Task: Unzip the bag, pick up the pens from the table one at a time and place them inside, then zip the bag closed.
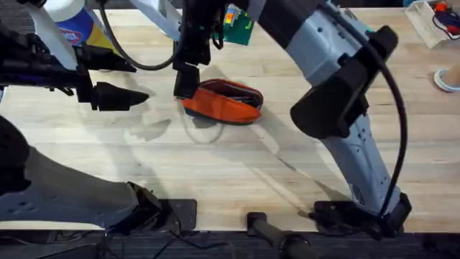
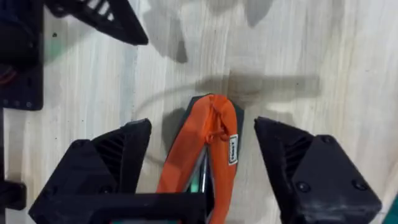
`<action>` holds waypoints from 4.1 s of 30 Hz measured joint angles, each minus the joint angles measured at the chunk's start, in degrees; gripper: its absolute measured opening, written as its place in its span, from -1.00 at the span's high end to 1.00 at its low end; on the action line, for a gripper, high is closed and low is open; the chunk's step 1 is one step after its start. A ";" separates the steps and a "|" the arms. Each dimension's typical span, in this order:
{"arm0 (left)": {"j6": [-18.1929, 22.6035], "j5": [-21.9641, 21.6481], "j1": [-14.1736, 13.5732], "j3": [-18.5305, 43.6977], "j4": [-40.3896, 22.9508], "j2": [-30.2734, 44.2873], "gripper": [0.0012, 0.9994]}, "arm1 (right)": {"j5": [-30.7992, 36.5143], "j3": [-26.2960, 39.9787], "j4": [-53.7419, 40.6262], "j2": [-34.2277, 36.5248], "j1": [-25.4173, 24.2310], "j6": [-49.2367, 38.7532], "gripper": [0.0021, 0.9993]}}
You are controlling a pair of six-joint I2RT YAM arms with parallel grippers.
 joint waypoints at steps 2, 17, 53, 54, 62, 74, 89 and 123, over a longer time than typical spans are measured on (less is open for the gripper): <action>0.00 0.00 0.00 0.00 0.00 0.00 -0.99 | 0.00 0.00 0.04 0.86 0.00 0.01 -0.99; 0.00 0.00 0.00 0.00 0.04 0.00 -0.99 | 0.00 -0.96 0.50 2.08 -0.07 -0.03 -0.90; 0.01 0.01 0.00 0.00 0.04 0.00 -0.99 | 0.01 -1.22 0.51 2.35 -0.38 1.49 0.93; 0.01 0.00 0.00 0.00 0.04 0.00 -0.99 | 0.00 -1.22 0.58 2.58 -0.39 1.94 0.94; 0.02 0.00 0.00 0.00 0.04 0.00 -0.99 | -0.42 -1.22 1.51 4.81 -0.76 4.97 0.94; 0.00 0.00 0.00 0.00 0.09 0.00 -0.99 | -0.59 0.22 1.71 4.79 -0.98 6.13 0.94; 0.02 0.00 0.00 0.00 0.09 0.00 -0.99 | -0.61 9.18 -0.78 4.74 -2.18 6.31 0.94; 0.00 0.00 0.00 0.00 0.46 0.00 -0.99 | 13.03 14.51 -7.82 -4.50 -3.80 46.59 -1.00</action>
